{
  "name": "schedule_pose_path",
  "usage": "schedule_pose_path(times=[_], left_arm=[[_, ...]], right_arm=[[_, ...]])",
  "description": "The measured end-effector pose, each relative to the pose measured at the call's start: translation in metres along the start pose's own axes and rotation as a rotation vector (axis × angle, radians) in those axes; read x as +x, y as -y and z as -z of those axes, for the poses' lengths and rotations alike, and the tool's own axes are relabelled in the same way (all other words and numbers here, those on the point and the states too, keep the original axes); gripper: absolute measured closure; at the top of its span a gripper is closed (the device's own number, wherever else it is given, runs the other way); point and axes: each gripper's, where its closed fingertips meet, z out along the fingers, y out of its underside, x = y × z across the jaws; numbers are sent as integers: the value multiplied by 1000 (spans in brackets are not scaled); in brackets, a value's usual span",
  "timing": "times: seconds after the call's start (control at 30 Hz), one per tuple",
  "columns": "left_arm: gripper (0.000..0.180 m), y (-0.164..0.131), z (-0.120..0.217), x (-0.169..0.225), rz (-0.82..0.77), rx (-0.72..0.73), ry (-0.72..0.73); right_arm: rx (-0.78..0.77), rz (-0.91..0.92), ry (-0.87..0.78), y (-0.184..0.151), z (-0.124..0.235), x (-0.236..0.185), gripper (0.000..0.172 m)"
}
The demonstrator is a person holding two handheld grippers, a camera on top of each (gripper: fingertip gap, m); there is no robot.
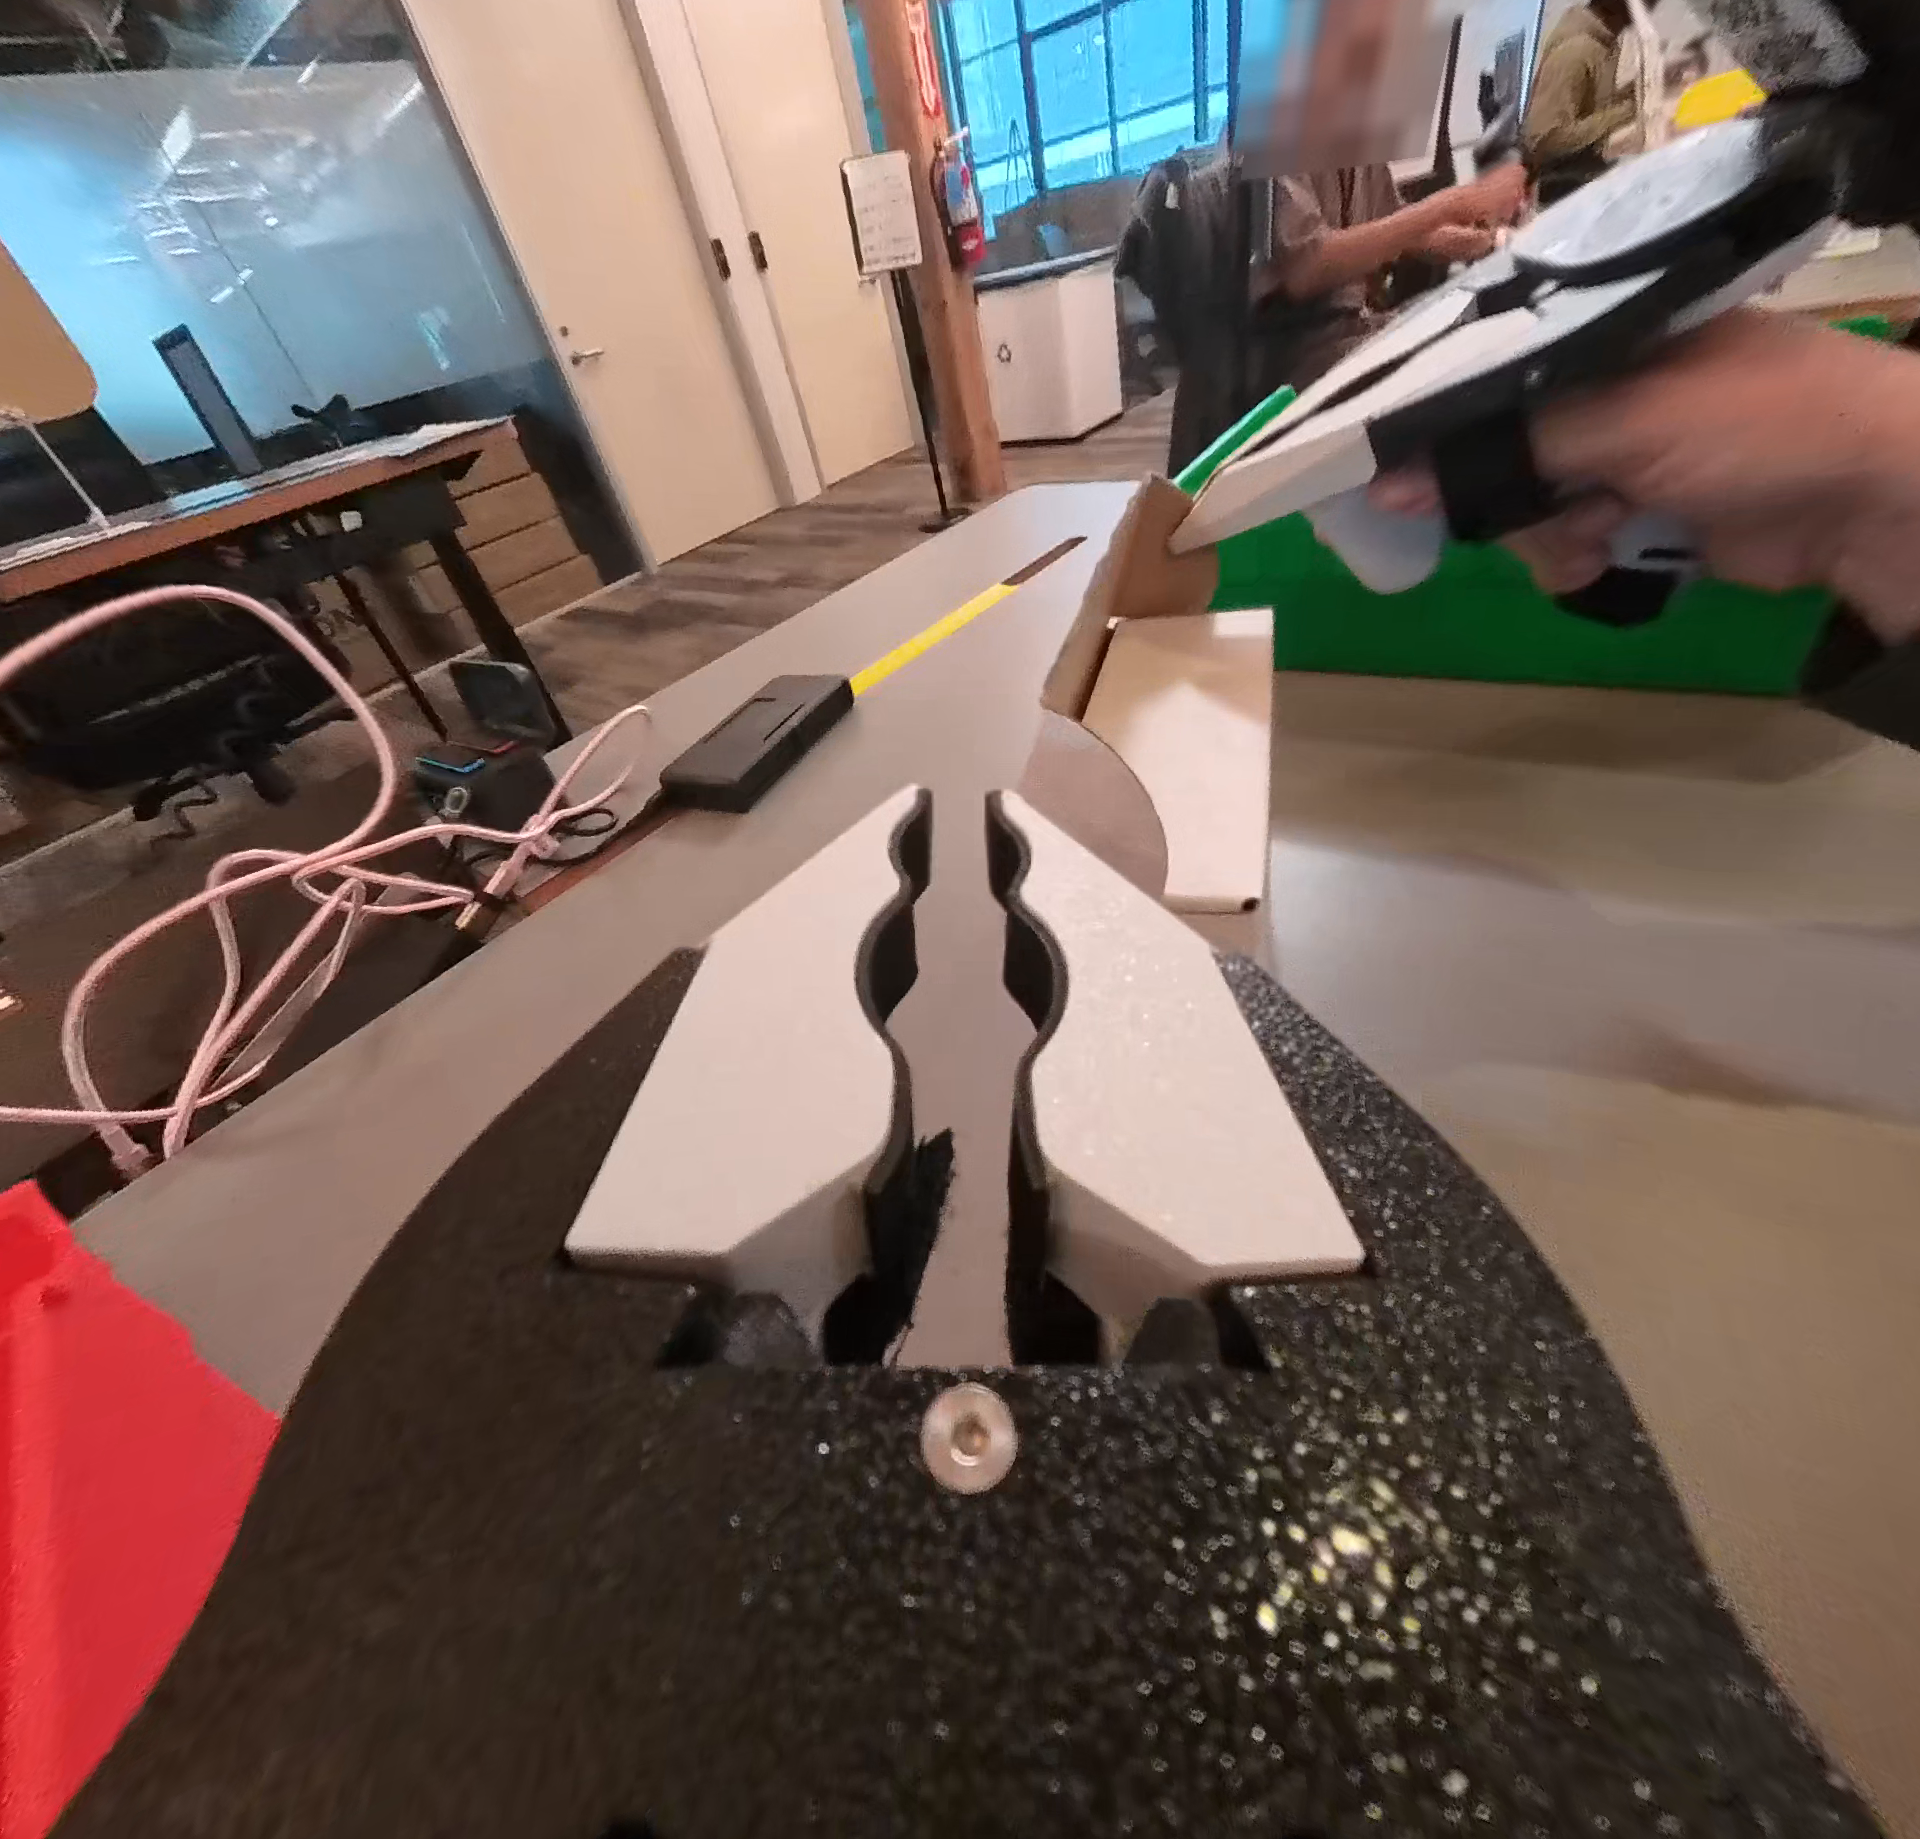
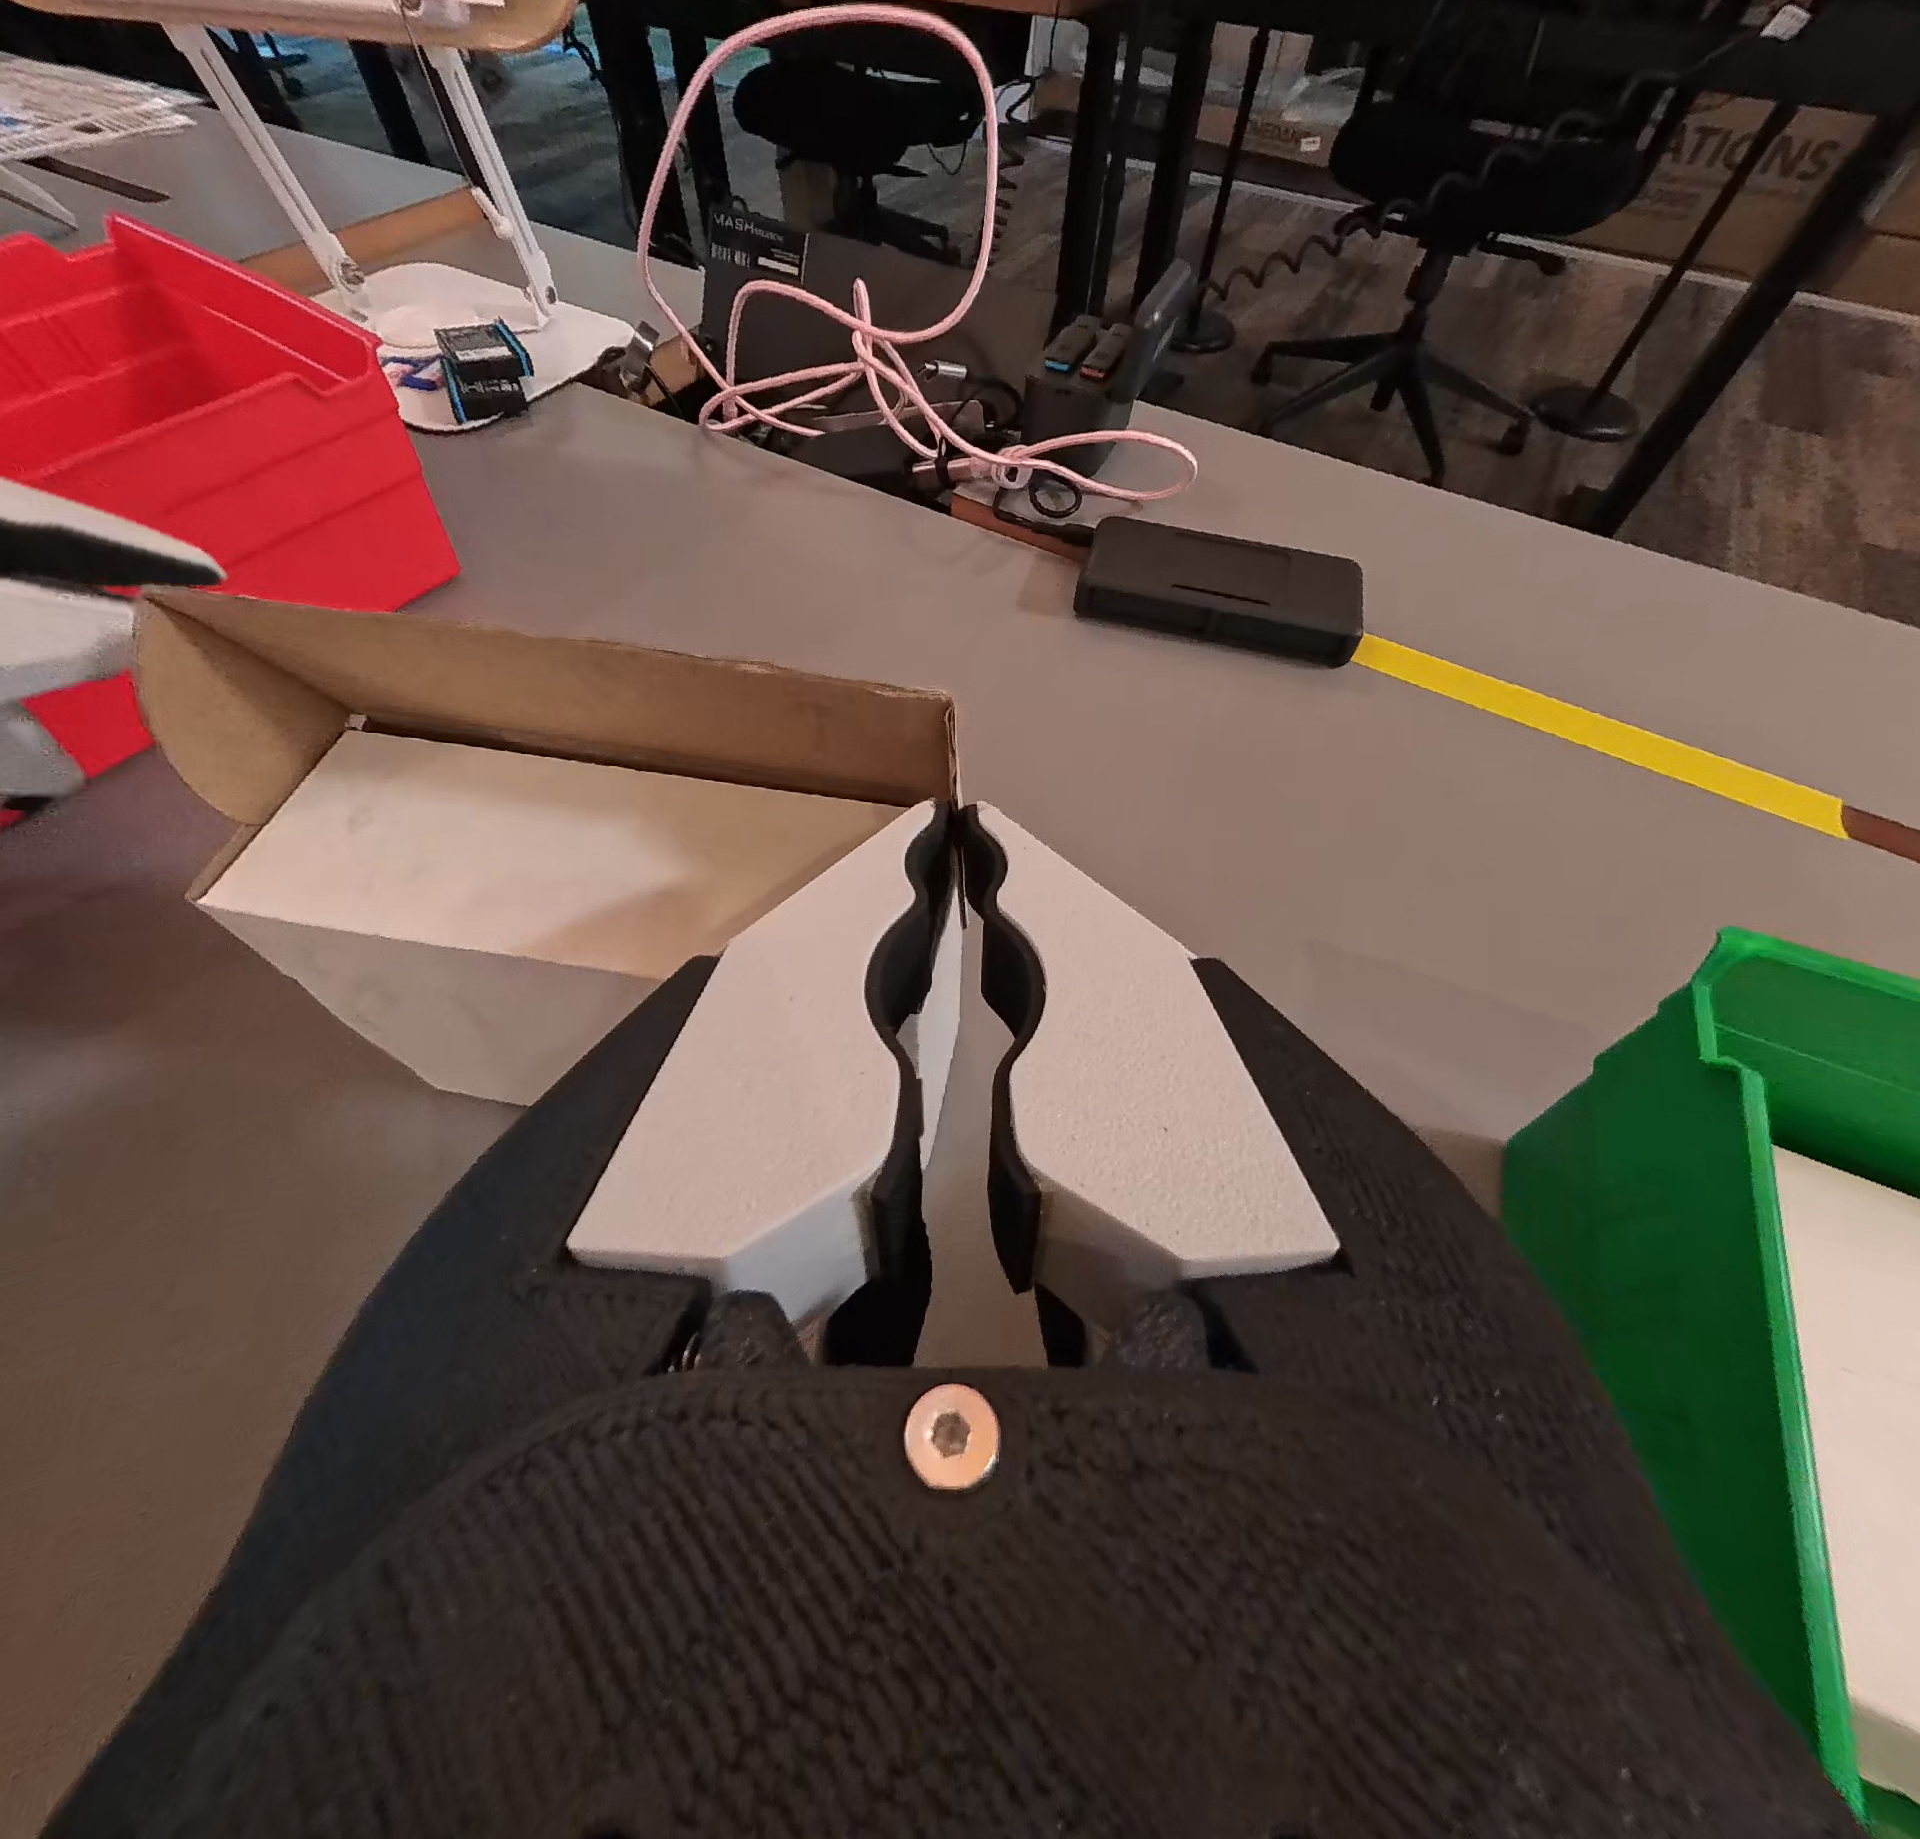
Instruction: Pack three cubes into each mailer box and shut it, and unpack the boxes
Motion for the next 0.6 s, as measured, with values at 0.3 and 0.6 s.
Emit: schedule_pose_path(times=[0.3, 0.6], left_arm=[[180, -3, -7, 13, -9, -16, -25], [180, -2, -9, 18, -32, -15, -19]], right_arm=[[-73, -148, 53, 1, -2, -1, 171], [-204, -264, 80, 3, -7, 1, 167]])
